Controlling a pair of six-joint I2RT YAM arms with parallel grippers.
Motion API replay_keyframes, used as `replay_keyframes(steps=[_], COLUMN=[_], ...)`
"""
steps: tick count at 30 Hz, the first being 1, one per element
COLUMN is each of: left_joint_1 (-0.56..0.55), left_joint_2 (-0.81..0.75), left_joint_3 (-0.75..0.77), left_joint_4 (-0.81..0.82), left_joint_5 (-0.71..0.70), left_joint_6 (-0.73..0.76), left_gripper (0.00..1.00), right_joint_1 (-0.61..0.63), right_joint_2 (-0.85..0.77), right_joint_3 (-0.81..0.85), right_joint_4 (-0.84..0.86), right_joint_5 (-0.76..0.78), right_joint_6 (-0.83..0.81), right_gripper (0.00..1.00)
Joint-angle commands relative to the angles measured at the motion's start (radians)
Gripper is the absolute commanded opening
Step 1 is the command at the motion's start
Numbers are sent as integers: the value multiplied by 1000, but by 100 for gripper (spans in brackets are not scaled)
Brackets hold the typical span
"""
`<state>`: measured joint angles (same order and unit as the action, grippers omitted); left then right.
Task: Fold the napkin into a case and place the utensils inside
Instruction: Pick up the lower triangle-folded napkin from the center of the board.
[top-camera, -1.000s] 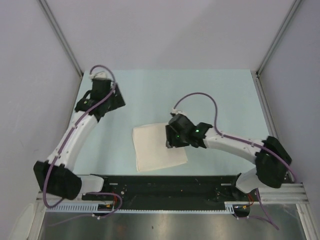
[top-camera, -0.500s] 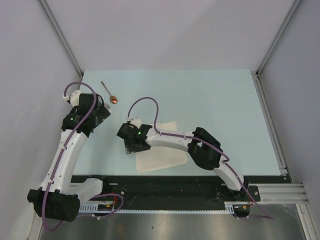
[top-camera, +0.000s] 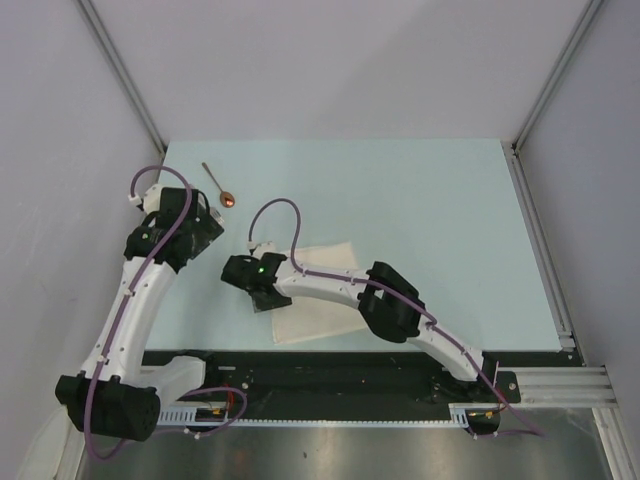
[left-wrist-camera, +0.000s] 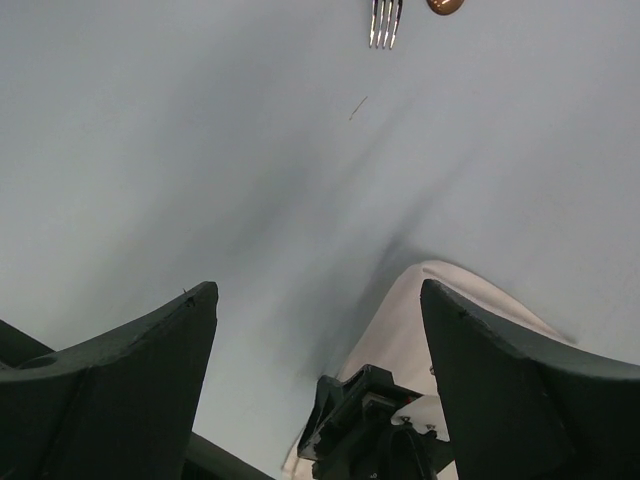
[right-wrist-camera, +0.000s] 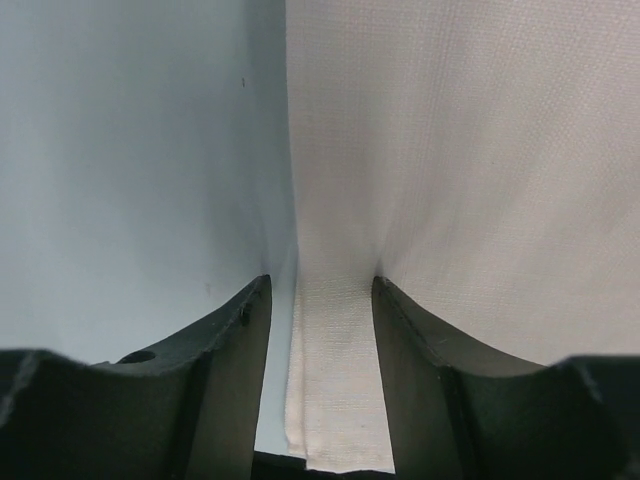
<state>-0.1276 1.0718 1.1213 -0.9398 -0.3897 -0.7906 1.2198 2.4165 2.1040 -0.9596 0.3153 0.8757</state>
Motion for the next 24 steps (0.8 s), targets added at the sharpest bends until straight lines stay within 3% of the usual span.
replay_keyframes(steps=[1, 4, 10, 13, 14, 20, 24], left_joint_1=[5, 5, 5, 5, 5, 5, 5], left_joint_2=[-1, -1, 0, 23, 34, 54, 45], left_joint_3=[40, 44, 23, 15, 12, -15, -75], left_joint_4=[-22, -30, -10, 15, 36, 148, 277], left_joint_5=[-23, -37, -38, -23, -11, 133, 354], left_joint_6=[-35, -42, -35, -4, 10, 174, 254], left_gripper=[87, 87, 88, 89, 89, 88, 88], right_joint_1=[27, 37, 30, 14, 7, -80, -146], right_joint_2=[113, 147, 162, 87, 57, -259, -414], right_joint_3=[51, 62, 97, 54, -16, -355, -609], right_joint_4=[-154, -183, -182, -81, -49, 356, 604], right_joint_5=[47, 76, 93, 65, 38, -236, -407], right_joint_6=[49, 46, 23, -30, -38, -107, -103], right_gripper=[48, 43, 18, 7, 1, 0, 0])
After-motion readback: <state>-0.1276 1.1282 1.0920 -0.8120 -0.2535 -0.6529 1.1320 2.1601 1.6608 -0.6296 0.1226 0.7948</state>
